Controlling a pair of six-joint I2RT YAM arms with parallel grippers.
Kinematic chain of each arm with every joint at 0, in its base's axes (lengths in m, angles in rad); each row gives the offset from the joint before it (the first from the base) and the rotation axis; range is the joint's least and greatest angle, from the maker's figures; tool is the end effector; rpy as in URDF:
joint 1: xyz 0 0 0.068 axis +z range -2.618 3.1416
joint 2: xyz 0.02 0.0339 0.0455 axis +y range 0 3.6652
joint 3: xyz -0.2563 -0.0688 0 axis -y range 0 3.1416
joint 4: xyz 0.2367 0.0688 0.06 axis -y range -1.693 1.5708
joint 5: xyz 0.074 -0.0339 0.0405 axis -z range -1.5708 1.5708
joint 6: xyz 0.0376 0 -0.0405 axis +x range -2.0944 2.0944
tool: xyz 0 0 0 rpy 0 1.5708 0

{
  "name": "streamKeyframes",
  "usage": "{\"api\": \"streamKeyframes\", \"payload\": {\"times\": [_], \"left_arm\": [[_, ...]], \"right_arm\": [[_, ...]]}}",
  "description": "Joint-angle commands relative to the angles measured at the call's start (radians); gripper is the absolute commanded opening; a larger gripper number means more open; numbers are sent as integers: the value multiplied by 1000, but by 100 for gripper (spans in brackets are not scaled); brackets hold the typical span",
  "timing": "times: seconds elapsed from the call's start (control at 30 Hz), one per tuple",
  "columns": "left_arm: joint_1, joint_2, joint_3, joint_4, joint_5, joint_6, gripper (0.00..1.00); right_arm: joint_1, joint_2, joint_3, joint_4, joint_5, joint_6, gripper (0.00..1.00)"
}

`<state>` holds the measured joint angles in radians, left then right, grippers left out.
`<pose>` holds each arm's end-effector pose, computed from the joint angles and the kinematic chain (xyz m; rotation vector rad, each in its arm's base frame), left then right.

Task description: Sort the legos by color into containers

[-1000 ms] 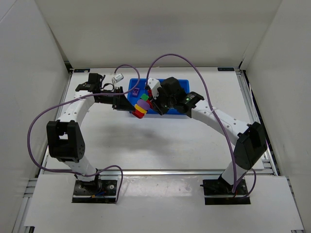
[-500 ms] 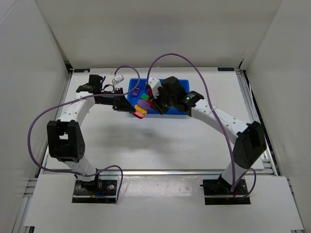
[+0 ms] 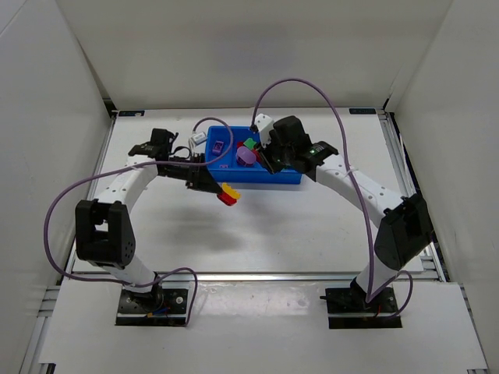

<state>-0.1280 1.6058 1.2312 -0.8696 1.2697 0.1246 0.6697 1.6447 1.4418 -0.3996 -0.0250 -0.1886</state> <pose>0.2915 -0.0737 0.2582 0.5687 2.2547 -1.7009 0.2933 0.2334 0.3169 -0.9239 1.9844 0.3008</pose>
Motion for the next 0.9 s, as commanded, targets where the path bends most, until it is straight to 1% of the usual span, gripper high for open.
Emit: {"api": "streamKeyframes", "payload": {"times": [0.0,0.03,0.07,0.13,0.17,0.23,0.27,0.4,0.47,0.5,0.57,0.67,0.7,0.8,0.83,0.87], "left_arm": [[-51,-84,-15,-28,-88,67,23],[-86,-87,-15,-37,-113,88,23],[-102,-93,-16,-43,-168,116,23],[-143,-109,-16,-46,-222,132,23],[-159,-112,-16,-46,-277,150,23],[-197,-113,-10,-64,-341,184,23],[-211,-116,-10,-68,-418,199,23],[-301,-135,-35,-71,-605,297,24],[-317,-138,-48,-63,-638,310,25],[-317,-136,-56,-62,-639,316,31],[-317,-123,-65,-60,-635,319,36],[-315,-104,-64,-60,-606,313,48],[-309,-104,-62,-59,-561,313,55],[-271,-113,-50,-51,-477,294,69],[-259,-116,-45,-46,-413,282,82],[-248,-112,-32,-46,-388,273,84]], "right_arm": [[-2,-78,-32,18,4,-15,0],[-4,-89,-53,12,4,-17,0],[-8,-98,-63,-2,0,-21,0],[-9,-134,-95,-18,0,-32,0],[-9,-144,-109,-22,-1,-35,0],[-10,-175,-130,-27,0,-37,0],[-15,-187,-155,-31,0,-35,0],[-30,-226,-199,-47,0,-35,0],[-38,-241,-208,-54,0,-35,0],[-42,-244,-213,-59,0,-37,0],[-48,-253,-218,-65,-1,-37,0],[-58,-258,-221,-68,-4,-37,0],[-58,-256,-221,-68,-9,-37,0],[-61,-260,-218,-68,-21,-37,0],[-61,-258,-218,-70,-32,-37,0],[-61,-260,-216,-70,-42,-40,0]]}}
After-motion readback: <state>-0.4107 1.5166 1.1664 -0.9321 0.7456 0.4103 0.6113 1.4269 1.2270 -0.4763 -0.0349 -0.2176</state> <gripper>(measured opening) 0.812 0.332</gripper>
